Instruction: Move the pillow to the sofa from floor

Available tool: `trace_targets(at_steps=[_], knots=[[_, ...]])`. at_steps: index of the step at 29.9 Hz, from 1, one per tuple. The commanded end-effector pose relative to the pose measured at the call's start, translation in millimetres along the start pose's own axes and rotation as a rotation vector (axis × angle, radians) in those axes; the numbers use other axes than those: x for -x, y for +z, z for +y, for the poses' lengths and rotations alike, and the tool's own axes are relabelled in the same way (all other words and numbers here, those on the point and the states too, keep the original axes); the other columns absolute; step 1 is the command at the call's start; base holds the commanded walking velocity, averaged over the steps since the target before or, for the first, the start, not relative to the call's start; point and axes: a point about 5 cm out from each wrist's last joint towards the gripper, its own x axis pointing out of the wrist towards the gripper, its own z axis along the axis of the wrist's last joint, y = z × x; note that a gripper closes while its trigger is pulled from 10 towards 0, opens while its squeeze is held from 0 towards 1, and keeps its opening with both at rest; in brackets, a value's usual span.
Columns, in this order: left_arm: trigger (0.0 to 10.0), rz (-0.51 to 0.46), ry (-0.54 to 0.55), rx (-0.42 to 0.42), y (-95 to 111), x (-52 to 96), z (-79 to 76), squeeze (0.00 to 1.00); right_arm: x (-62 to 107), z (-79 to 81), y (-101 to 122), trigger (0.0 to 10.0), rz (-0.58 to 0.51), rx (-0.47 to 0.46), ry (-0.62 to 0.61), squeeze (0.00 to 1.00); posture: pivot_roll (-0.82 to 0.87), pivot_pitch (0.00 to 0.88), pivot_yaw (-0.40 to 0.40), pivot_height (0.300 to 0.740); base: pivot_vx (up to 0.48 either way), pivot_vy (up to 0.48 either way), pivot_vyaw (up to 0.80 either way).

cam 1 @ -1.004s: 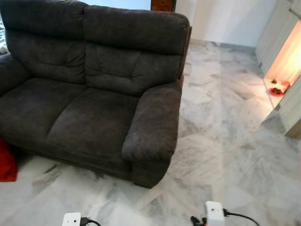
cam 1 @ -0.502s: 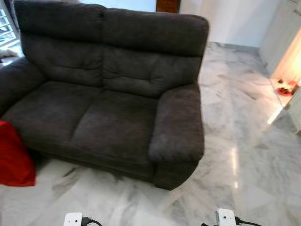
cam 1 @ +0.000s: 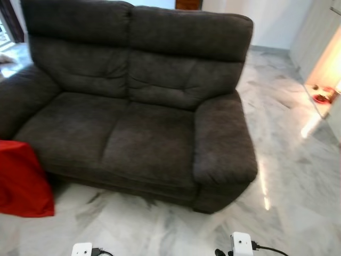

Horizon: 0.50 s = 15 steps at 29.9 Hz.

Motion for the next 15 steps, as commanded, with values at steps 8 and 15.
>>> trace_targets(at_steps=[8, 15], knots=[[10.0, 0.043, 0.004, 0.022, -8.6, 1.3, -2.3, 0.00, 2.8, -8.0, -8.7, 10.0, 0.024, -0.003, -0.021, 0.00, 0.06, 0.092, -0.003, 0.740, 0.000, 0.480, 0.00], [10.0, 0.045, 0.003, 0.023, -8.7, 1.3, -1.5, 0.00, 3.0, -9.0, -8.1, 10.0, 0.020, -0.004, -0.019, 0.00, 0.06, 0.088, -0.003, 0.740, 0.000, 0.480, 0.00]])
